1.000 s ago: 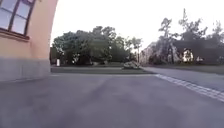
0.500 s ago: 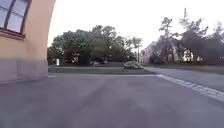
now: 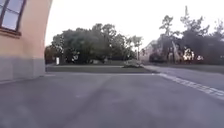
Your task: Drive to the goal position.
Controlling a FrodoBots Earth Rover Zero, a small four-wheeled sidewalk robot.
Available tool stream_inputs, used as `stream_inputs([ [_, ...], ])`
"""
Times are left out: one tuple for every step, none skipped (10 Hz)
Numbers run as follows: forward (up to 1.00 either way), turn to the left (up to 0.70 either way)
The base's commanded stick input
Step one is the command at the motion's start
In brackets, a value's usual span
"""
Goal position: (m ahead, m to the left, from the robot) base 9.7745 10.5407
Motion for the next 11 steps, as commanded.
stream_inputs([
  [0.50, 0.00],
  [0.50, 0.00],
  [0.50, 0.00],
  [0.50, 0.00],
  [0.50, 0.00],
  [0.50, 0.00],
  [0.50, 0.00],
  [0.50, 0.00],
  [0.50, 0.00],
  [0.50, 0.00],
  [0.50, 0.00],
])
